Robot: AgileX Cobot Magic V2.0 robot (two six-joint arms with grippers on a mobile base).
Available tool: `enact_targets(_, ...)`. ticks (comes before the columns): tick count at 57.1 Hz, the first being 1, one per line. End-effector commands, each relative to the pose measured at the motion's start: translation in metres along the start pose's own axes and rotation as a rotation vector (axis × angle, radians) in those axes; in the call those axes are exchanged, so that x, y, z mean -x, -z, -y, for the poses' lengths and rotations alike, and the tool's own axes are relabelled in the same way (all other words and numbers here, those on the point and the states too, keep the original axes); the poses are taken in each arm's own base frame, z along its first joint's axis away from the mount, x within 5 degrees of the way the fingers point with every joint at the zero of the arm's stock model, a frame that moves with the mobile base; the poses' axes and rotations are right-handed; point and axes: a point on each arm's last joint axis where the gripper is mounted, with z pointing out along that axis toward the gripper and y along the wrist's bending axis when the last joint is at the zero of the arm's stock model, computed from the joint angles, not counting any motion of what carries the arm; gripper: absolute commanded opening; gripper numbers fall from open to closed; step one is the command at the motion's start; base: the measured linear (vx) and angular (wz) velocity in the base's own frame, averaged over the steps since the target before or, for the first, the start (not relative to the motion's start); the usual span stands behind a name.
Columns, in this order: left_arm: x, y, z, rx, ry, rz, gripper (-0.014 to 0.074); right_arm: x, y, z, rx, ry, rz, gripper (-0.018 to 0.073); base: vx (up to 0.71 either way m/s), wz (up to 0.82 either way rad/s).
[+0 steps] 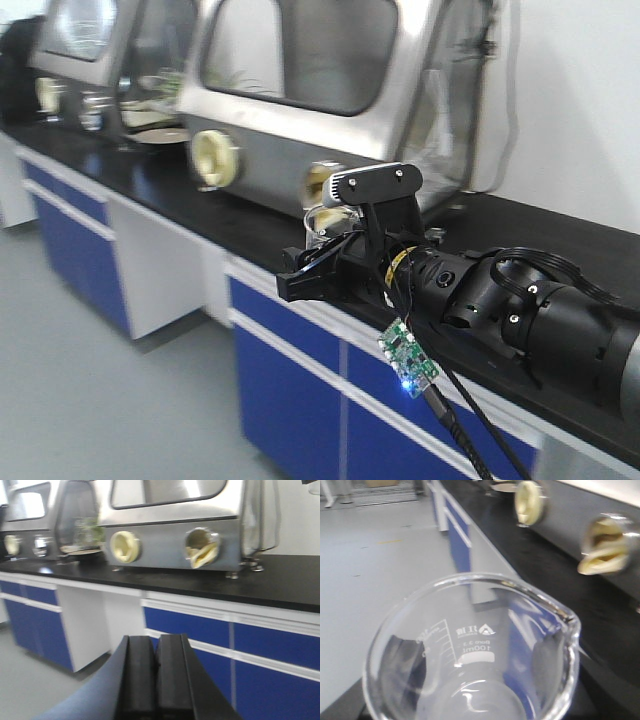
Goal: Pick beaker and place in left cabinet
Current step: 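Hold the beaker in the right gripper while the base drives to the cabinet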
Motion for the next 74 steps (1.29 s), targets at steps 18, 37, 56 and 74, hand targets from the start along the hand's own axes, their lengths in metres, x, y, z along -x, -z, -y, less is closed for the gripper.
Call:
enact_targets(18,0.0031,0.0013,-0.0004,0.006,0.011,0.086,0.0001,0.0352,0.0196,-0.0011,0.029,0.007,0.141,0.0103,0.01,0.78)
enact_targets(37,0.0031,0.0013,-0.0004,0.007,0.011,0.086,0.0001,0.0352,0.0196,-0.0011,0.029,0.007,0.141,0.0103,0.11,0.62)
enact_targets(56,0.0031,0.0013,-0.0004,0.007,0.011,0.086,0.0001,0.0352,0.0196,-0.0011,0.029,0.007,0.141,0.0103,0.19,0.43)
enact_targets(74,0.0031,0.0013,-0.0004,0.007,0.011,0.086,0.0001,0.0353,0.0196,-0.0012,0.03,0.007,0.142,0.0103,0.28,0.26)
